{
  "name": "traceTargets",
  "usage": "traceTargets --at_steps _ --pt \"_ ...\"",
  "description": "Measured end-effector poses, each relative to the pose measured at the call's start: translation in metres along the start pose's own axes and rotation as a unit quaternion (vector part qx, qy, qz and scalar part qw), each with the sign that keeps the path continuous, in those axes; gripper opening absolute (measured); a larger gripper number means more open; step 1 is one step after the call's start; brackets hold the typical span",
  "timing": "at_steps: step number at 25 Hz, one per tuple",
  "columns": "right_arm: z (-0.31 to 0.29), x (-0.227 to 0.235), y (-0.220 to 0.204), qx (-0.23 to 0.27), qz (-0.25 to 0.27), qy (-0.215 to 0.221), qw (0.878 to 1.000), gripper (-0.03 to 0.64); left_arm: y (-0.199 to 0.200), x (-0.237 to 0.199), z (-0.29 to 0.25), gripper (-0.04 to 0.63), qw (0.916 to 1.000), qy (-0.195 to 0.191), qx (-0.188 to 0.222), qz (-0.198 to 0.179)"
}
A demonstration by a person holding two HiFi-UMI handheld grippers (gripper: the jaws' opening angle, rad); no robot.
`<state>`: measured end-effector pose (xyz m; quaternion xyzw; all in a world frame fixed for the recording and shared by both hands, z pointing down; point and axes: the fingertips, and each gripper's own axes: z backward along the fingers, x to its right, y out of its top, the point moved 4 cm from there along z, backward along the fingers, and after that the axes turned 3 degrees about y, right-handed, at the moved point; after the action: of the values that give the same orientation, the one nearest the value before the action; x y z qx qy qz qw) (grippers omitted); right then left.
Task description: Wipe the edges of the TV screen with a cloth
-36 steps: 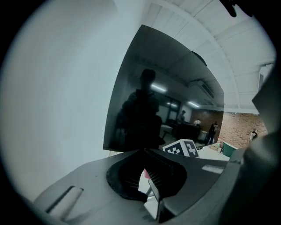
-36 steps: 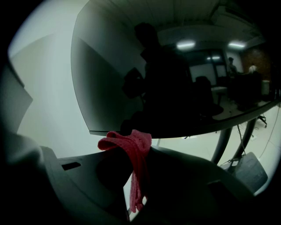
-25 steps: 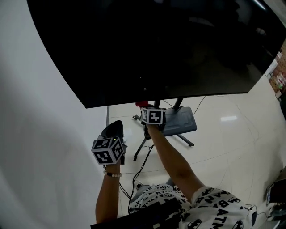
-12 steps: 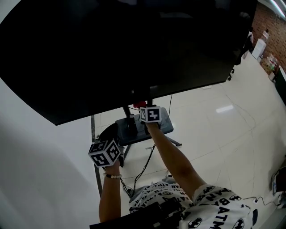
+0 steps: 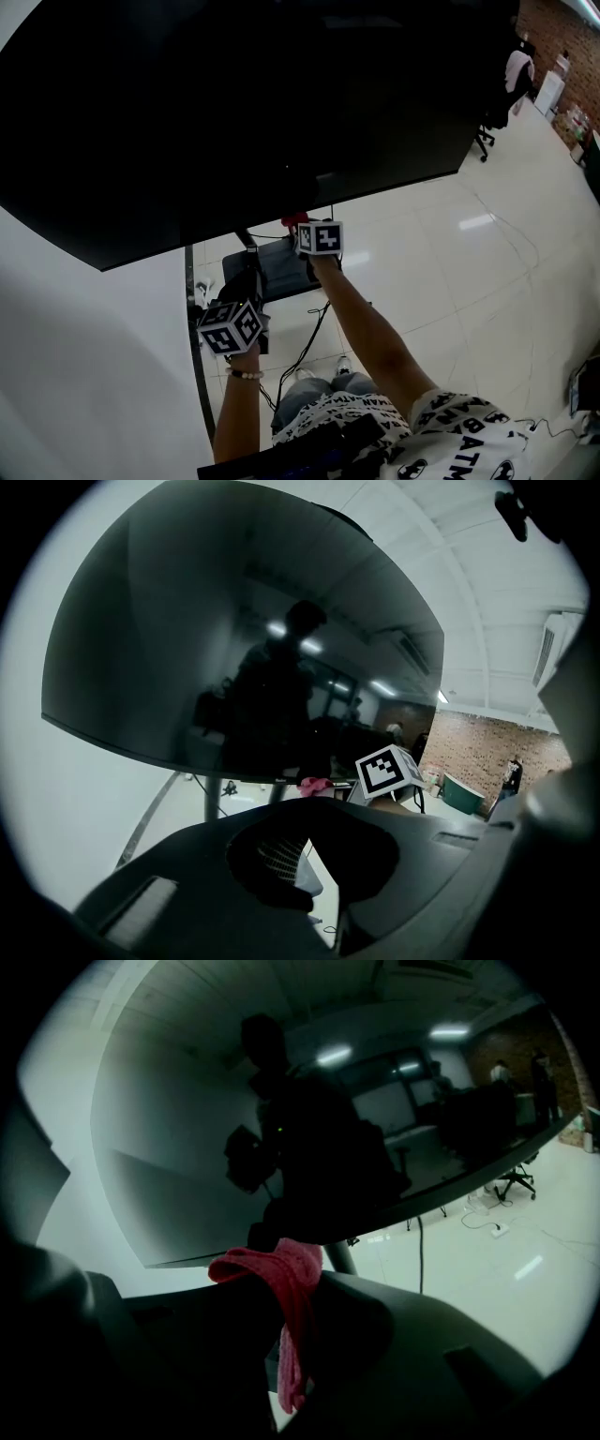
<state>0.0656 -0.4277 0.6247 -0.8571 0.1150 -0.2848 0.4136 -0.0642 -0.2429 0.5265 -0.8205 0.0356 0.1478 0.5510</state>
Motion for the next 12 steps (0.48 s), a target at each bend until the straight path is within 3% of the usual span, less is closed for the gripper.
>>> traceTargets --at_steps 12 --pt "0.062 0.134 0.025 0.043 -0.062 -0.1 0.992 0.075 -0.006 0.058 -0.061 -0.005 0.9952 -0.09 -0.021 -0.033"
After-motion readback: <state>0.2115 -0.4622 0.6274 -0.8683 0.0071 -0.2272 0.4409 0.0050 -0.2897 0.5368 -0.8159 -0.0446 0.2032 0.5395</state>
